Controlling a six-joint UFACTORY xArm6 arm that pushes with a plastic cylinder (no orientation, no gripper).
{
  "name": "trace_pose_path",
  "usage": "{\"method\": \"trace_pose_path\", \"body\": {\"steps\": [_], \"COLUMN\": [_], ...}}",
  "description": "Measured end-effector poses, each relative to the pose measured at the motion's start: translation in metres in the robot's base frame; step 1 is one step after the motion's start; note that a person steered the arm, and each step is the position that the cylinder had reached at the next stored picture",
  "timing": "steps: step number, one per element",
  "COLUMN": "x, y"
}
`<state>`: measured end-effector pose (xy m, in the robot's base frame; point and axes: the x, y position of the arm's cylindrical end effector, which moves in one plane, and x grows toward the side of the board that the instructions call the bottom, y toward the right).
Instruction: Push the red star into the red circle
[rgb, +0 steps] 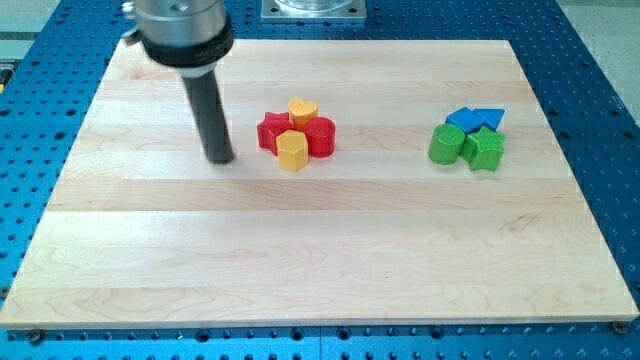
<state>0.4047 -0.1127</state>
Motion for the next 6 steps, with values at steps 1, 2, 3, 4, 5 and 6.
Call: {"method": "trace_pose_path", "body": {"steps": [1,2,3,4,5,6], "x": [-0.033,-0.035,-0.02,-0.018,-0.009,-0.008], "y": [0.007,0.071,0.078,0.074,0.082,0.162]}}
